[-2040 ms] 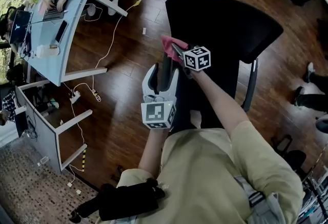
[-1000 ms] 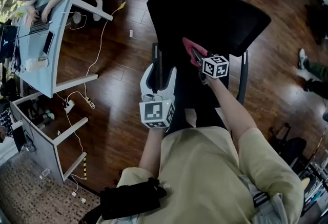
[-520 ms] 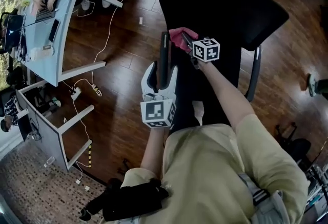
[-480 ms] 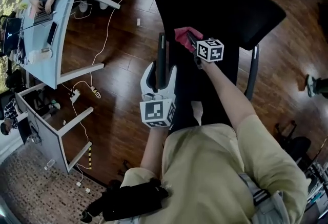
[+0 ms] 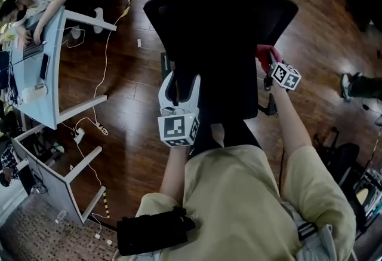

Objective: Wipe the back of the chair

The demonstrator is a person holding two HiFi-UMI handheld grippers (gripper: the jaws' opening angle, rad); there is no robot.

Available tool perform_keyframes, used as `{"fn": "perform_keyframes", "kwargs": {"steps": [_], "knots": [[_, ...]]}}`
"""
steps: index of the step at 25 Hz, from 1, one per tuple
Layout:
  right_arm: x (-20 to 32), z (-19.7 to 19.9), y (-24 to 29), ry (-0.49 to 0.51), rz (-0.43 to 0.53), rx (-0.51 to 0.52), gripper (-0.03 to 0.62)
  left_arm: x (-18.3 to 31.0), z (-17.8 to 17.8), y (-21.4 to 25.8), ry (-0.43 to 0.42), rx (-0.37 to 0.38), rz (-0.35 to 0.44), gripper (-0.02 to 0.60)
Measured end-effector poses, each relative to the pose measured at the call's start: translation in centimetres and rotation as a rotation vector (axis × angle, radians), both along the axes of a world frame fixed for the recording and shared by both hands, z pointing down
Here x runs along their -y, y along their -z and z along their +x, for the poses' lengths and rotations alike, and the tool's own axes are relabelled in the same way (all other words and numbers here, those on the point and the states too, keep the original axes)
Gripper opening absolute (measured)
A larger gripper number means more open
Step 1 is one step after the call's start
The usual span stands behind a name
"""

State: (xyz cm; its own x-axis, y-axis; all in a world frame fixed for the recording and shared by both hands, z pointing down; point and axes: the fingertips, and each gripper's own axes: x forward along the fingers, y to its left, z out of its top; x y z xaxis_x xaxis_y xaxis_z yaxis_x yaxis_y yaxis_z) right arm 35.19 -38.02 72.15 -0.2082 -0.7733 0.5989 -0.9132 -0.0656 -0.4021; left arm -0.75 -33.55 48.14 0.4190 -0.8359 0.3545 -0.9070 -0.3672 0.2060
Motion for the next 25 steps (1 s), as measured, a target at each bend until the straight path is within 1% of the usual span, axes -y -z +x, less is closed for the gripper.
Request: {"fn": "perform_keyframes", "kwargs": {"steps": [1,3,7,9,11,12,13,15,17,18,20,23,25], "knots": [[0.1,-1.5,-0.2,0.041,0.001,0.011,0.043,-0.1,0.0,0.0,0.005,0.002,-0.002,0.247],[0.2,-7.0,-0.9,0.157,-0.002,0.054,0.043,-0.6,-0.4,-0.1,0.025,0.010,-0.010,0.247],[0.2,-23.1,-1.8,0.453,0.020,0.179,0.043,-1.6,-2.2,-1.0,0.058,0.030,-0.031,0.247],[0.3,-32.0,-1.6,0.591,0.071,0.242,0.043,-2.0,-4.1,-1.3,0.072,0.052,-0.038,0.247],[0.0,-40.2,-0.7,0.714,0.125,0.309,0.043,-2.8,-6.1,-1.1,0.106,0.082,-0.041,0.247],[-0.2,-42.7,-0.4,0.755,0.135,0.328,0.043,-3.0,-6.4,-1.0,0.123,0.088,-0.042,0.247],[0.0,-43.8,-0.6,0.769,0.131,0.333,0.043,-3.1,-6.2,-1.1,0.133,0.086,-0.042,0.247],[1.4,-42.9,-1.8,0.728,0.109,0.316,0.043,-2.8,-5.3,-1.4,0.134,0.075,-0.046,0.247],[3.2,-39.8,-2.5,0.645,0.101,0.287,0.043,-2.5,-5.1,-1.7,0.123,0.070,-0.056,0.247],[3.9,-37.6,-2.5,0.598,0.109,0.272,0.043,-2.4,-5.1,-2.0,0.116,0.066,-0.060,0.247],[4.7,-31.0,-2.2,0.476,0.133,0.235,0.043,-2.4,-4.6,-2.8,0.091,0.049,-0.065,0.247],[4.3,-17.7,-2.3,0.274,0.126,0.138,0.043,-1.7,-2.4,-3.4,0.036,0.014,-0.060,0.247],[2.9,-9.9,-2.3,0.192,0.101,0.057,0.044,-0.9,-1.0,-3.5,0.008,-0.004,-0.052,0.247]]}}
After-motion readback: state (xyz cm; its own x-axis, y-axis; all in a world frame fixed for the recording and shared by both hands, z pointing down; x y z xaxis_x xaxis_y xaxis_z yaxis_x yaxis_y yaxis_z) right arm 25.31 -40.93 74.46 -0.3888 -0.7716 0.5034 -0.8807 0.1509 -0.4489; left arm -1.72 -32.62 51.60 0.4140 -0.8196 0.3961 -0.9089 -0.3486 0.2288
